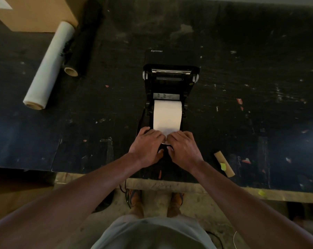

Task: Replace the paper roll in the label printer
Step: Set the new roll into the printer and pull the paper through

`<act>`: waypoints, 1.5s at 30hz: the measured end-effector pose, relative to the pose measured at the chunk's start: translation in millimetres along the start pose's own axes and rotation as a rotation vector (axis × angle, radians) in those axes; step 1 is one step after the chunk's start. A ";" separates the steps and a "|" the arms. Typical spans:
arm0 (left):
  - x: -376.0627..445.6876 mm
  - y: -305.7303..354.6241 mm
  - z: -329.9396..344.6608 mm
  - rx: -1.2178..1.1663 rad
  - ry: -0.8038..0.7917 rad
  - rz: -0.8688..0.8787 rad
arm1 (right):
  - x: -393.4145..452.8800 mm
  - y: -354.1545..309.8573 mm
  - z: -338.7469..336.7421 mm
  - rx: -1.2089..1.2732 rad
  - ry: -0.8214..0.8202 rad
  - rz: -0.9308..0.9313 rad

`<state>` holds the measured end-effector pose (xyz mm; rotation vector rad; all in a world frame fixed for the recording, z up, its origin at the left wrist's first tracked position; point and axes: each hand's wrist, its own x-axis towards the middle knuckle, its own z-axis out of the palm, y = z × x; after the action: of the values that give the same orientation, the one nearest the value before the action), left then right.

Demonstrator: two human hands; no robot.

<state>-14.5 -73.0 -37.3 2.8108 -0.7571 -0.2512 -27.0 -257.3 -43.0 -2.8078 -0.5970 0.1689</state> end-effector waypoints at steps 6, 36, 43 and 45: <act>-7.1 -3.2 0.7 -0.039 0.032 0.010 | 0.6 2.2 -6.8 0.031 -0.003 -0.047; -47.9 -16.4 -28.4 -0.578 0.258 -0.227 | -25.3 19.3 -64.6 0.454 0.181 0.152; 69.1 -62.7 -125.7 -0.734 0.546 -0.452 | 105.6 55.1 -166.8 0.636 0.432 0.462; 98.7 -66.1 -145.7 -0.781 0.472 -0.506 | 130.5 55.6 -180.1 0.678 0.374 0.505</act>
<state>133.0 -43.5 75.4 2.1131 0.1560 0.0454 143.0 -294.1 106.4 -2.1767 0.2326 -0.0564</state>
